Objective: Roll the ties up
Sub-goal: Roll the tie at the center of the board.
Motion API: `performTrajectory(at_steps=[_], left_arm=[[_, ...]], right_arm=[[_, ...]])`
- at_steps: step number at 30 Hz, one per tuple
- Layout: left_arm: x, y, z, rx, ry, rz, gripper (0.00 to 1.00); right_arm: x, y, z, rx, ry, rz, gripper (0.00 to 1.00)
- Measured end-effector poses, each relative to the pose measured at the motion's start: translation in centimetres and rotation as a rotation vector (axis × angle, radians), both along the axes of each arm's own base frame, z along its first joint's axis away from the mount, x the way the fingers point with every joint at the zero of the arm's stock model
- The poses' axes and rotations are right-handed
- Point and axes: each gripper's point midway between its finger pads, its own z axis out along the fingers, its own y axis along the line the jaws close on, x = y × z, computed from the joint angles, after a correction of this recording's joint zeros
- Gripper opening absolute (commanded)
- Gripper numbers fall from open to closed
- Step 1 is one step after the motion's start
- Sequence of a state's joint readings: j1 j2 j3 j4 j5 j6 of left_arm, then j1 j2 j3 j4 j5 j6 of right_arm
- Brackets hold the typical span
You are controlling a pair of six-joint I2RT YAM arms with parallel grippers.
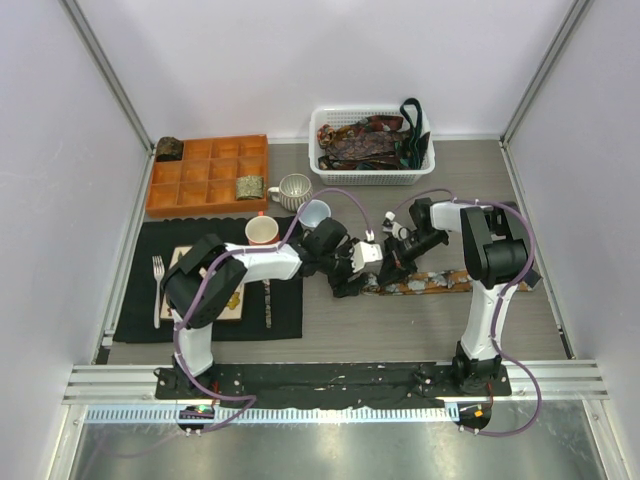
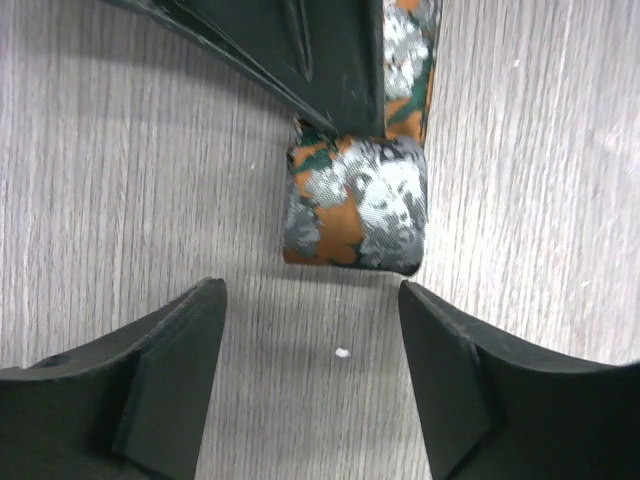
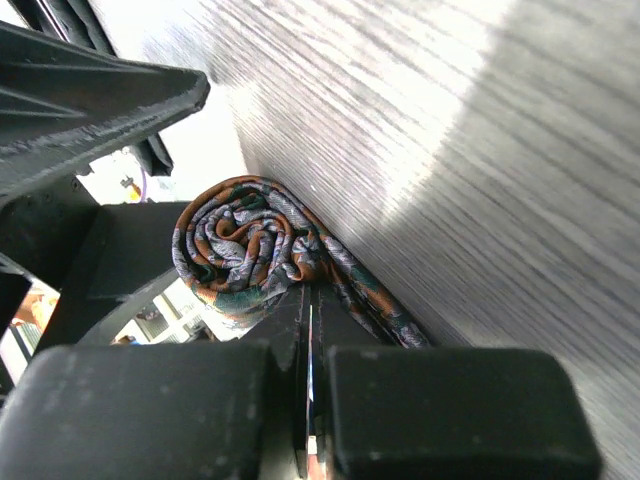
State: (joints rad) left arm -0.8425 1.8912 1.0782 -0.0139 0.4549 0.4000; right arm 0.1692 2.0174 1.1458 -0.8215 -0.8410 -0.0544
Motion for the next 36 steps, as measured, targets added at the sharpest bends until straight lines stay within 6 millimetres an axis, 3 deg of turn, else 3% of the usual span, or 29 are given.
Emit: performTrajectory(at_steps=[11, 14, 20, 22, 26, 27, 31, 36], left_arm=[[-0.9, -2.7, 1.7, -0.108, 0.060, -0.030, 0.80], [-1.1, -3.7, 1.8, -0.123, 0.063, -0.046, 0.71], [-1.3, -4.3, 0.5, -0.087, 0.047, -0.058, 0.35], [-1.1, -4.0, 0.3, -0.068, 0.031, -0.053, 0.31], [-0.8, -3.1, 0.1, -0.038, -0.013, -0.051, 0.28], [-0.8, -2.8, 0.1, -0.030, -0.024, -0.051, 0.27], [-0.9, -2.0, 0.0, -0.007, -0.038, -0.042, 0.24], [-0.7, -1.9, 0.0, -0.001, -0.042, -0.032, 0.22]], right_arm=[[-0.2, 0.0, -0.1, -0.001, 0.005, 0.008, 0.01], [-0.2, 0.0, -0.1, 0.000, 0.005, 0.007, 0.01], [-0.2, 0.2, -0.1, 0.010, 0.012, 0.006, 0.01], [-0.2, 0.5, -0.1, 0.014, 0.018, 0.009, 0.03], [0.7, 1.0, 0.2, 0.017, -0.016, 0.022, 0.25], [0.9, 1.1, 0.3, 0.016, -0.026, 0.024, 0.26], [1.5, 1.2, 1.0, 0.023, -0.065, 0.044, 0.24], [0.2, 0.8, 2.6, 0.031, -0.073, 0.056, 0.18]])
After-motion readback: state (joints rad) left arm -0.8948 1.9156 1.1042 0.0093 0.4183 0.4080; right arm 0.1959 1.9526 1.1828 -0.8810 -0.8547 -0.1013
